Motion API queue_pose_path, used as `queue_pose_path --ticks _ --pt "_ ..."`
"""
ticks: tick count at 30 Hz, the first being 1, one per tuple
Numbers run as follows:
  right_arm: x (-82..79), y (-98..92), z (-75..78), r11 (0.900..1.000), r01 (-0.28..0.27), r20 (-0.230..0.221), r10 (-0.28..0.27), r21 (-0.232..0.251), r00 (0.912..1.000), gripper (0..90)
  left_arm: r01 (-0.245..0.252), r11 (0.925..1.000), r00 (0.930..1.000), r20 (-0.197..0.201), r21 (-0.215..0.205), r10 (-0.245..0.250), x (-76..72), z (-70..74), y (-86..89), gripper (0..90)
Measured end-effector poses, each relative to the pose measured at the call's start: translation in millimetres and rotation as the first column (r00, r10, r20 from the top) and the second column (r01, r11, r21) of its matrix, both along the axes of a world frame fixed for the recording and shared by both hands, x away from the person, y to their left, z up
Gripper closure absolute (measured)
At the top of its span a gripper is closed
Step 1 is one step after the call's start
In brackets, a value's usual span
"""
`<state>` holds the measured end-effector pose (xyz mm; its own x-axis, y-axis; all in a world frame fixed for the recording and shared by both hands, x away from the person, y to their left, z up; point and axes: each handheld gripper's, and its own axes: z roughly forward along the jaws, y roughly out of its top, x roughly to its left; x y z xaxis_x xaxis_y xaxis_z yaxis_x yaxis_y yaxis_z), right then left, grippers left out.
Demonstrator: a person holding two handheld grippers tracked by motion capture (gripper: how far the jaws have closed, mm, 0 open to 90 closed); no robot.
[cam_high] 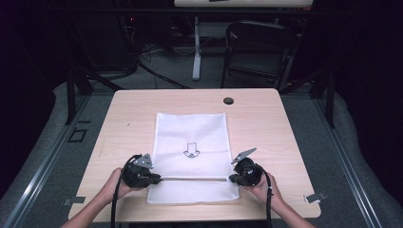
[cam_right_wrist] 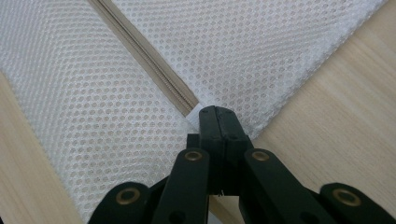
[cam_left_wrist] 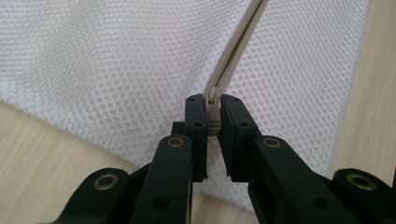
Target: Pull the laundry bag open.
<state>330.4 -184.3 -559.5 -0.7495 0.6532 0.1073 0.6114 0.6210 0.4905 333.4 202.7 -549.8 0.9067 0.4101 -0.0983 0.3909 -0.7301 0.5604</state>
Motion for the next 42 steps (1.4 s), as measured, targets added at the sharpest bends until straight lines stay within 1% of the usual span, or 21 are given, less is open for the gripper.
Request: queue_pose_path --ticks 2,4,6,8,10,11,17,18,23,24,25,26,27,29,33,35,36,38,40,41,42 --pt "0.0 0.3 0.1 1.0 -0.001 -0.001 0.001 0.0 1.0 90.0 0.004 0.9999 1.0 0.007 0.017 -0.004 -0.3 0.9 -1.5 82.2" --pt "-0.1 0.1 0.0 1.0 0.002 0.0 -0.002 0.0 1.0 90.0 0.007 0.9999 1.0 0.0 0.008 -0.007 0.7 1.5 -0.3 82.3" --pt "-0.2 0.1 -0.1 1.0 0.003 -0.001 -0.003 0.003 1.0 90.0 0.004 0.9998 0.9999 0.01 0.021 -0.004 0.9 2.1 0.6 82.3" --pt "-0.2 -0.3 -0.4 1.0 0.008 -0.002 -0.008 0.007 1.0 90.0 0.001 1.0 1.0 -0.001 -0.001 -0.001 1.5 2.6 2.7 82.3" --pt "-0.1 -0.3 -0.3 1.0 0.006 -0.002 -0.006 0.005 1.0 90.0 0.001 0.9999 1.0 0.003 0.011 -0.001 1.1 2.9 1.5 82.3" --pt "0.0 -0.5 -0.5 1.0 0.006 -0.007 -0.005 0.014 1.0 90.0 0.002 1.0 1.0 0.001 0.007 -0.002 1.5 2.6 1.8 82.3" --pt "0.1 -0.7 -0.5 1.0 0.006 -0.006 -0.006 0.015 1.0 90.0 0.004 1.0 1.0 -0.005 0.004 -0.004 1.7 2.1 3.2 82.3" --pt "0.1 -0.7 -0.5 1.0 0.006 -0.006 -0.006 0.015 1.0 90.0 0.003 1.0 1.0 -0.007 -0.004 -0.004 1.9 2.2 4.6 82.3" --pt "0.1 -0.9 -0.7 1.0 0.008 -0.006 -0.008 0.017 1.0 90.0 -0.002 1.0 1.0 0.004 0.005 0.002 0.7 2.4 6.7 82.3" --pt "0.0 -1.0 -0.7 1.0 0.009 -0.007 -0.009 0.018 0.9999 90.0 0.001 1.0 1.0 -0.004 -0.005 -0.001 1.1 2.2 7.2 82.3" --pt "0.0 -0.9 -0.7 1.0 0.009 -0.006 -0.009 0.018 0.9999 90.0 -0.003 1.0 1.0 0.006 0.008 0.003 0.7 2.4 7.2 82.3" --pt "-0.1 -0.9 -0.7 1.0 0.009 -0.006 -0.009 0.017 0.9999 90.0 0.001 1.0 1.0 -0.002 -0.003 -0.001 0.9 2.5 8.4 82.3" --pt "0.0 -0.9 -0.7 1.0 0.009 -0.006 -0.009 0.018 0.9999 90.0 -0.004 1.0 1.0 0.005 0.004 0.004 0.7 2.5 9.2 82.3" --pt "0.1 -1.4 -0.4 1.0 0.009 -0.007 -0.009 0.01 0.9999 90.0 -0.003 1.0 1.0 -0.001 -0.008 0.003 0.3 2.1 11.2 82.3" --pt "-0.2 -1.4 -0.7 1.0 0.015 -0.006 -0.015 0.015 0.9999 90.0 -0.004 1.0 0.9999 0.01 0.007 0.004 -0.6 2.1 14.4 82.3" --pt "-0.2 -1.5 -0.8 1.0 0.015 -0.005 -0.015 0.016 0.9999 90.0 -0.014 0.9998 0.9999 0.009 0.012 0.014 -0.7 2.1 18.1 82.3" --pt "-0.3 -1.5 -0.9 1.0 0.016 -0.005 -0.016 0.016 0.9999 90.0 -0.027 0.9991 0.9995 0.016 0.032 0.027 -1.2 1.7 20.3 82.3" --pt "0.2 -2.0 -0.6 1.0 0.011 -0.009 -0.011 0.015 0.9999 90.0 -0.055 0.9982 0.9984 0.01 0.024 0.055 -0.2 0.8 30.2 82.3" --pt "0.3 -2.0 -0.5 1.0 0.011 -0.01 -0.011 0.014 0.9999 90.0 -0.079 0.9964 0.9968 0.011 0.032 0.079 -1.1 0.9 38.8 82.3" --pt "0.1 -1.6 -0.2 1.0 0.015 -0.013 -0.015 0.011 0.9998 90.0 -0.087 0.996 0.9962 0.005 0.018 0.087 -2.0 0.5 41.9 82.3" --pt "0.0 -1.5 -0.5 1.0 0.016 -0.008 -0.015 0.013 0.9998 90.0 -0.088 0.996 0.9961 0.008 0.016 0.088 -2.5 0.6 43.5 82.3"
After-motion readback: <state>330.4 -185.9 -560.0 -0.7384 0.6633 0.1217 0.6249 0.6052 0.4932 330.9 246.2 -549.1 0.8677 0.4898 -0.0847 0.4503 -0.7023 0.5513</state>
